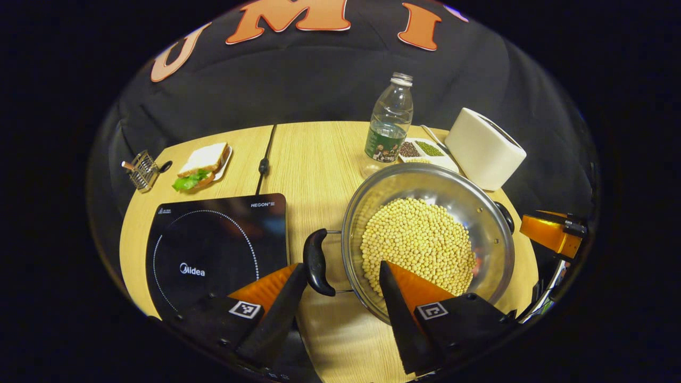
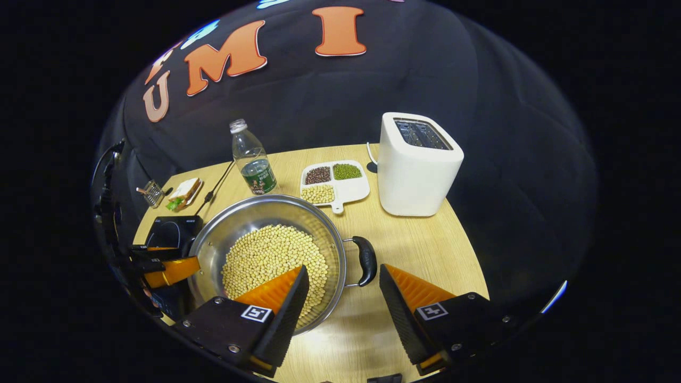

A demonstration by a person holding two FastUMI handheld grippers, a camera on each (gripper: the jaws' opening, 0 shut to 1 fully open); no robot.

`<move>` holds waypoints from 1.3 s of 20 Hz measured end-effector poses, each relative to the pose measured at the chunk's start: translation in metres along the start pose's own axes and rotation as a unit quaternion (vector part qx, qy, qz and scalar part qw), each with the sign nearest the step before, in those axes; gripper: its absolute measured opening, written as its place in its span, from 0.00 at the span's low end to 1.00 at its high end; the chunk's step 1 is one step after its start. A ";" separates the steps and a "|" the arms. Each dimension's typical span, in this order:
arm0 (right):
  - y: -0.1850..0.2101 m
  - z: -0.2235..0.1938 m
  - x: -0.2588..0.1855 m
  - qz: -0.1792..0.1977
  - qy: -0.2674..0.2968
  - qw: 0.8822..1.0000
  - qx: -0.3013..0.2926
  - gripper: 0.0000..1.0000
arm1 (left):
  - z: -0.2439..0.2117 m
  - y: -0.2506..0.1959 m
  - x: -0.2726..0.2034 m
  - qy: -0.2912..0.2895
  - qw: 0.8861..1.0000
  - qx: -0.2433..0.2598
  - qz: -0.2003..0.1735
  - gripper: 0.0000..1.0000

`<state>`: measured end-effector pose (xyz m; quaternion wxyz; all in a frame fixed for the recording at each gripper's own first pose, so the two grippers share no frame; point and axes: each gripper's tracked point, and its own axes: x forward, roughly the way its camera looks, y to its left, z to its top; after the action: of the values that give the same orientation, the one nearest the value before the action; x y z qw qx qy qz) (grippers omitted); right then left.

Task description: First push the handle of the pot to place it horizontally, then grasp the pot with both hands and set it on the induction cooktop.

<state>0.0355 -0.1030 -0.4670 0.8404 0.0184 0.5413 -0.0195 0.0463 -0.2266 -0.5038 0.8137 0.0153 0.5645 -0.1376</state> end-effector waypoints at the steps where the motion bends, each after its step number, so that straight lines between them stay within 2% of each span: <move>1: -0.002 -0.001 0.005 -0.007 0.003 1.000 -0.001 0.84 | 0.003 0.000 0.003 -0.006 1.000 -0.002 0.001 0.91; 4: -0.010 -0.005 0.018 -0.030 0.016 0.999 -0.004 0.84 | 0.008 0.000 0.013 -0.016 1.000 0.002 0.000 0.94; 7: -0.017 -0.009 0.025 -0.042 0.024 0.999 0.003 0.84 | 0.000 0.002 0.034 0.000 1.000 -0.019 -0.012 0.90; 12: -0.020 -0.017 0.033 -0.057 0.035 0.998 -0.005 0.84 | 0.010 -0.001 0.059 -0.019 0.999 -0.018 -0.027 0.90; 16: -0.019 -0.027 0.049 -0.069 0.052 0.996 -0.018 0.84 | 0.008 0.004 0.070 -0.023 0.999 -0.019 -0.011 0.87; 19: -0.015 -0.030 0.059 -0.071 0.056 0.996 -0.024 0.83 | 0.011 0.006 0.074 -0.041 0.999 0.010 0.007 0.75; 24: -0.017 -0.029 0.068 -0.091 0.054 0.994 -0.025 0.78 | 0.013 0.004 0.078 -0.045 0.999 0.024 0.016 0.81; 26: -0.017 -0.028 0.069 -0.096 0.050 0.994 -0.026 0.76 | 0.015 0.004 0.079 -0.054 0.998 0.036 0.017 0.79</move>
<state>0.0376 -0.1199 -0.5413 0.8066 -0.0546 0.5824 -0.0846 0.0864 -0.2413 -0.5716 0.8443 0.0464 0.5137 -0.1450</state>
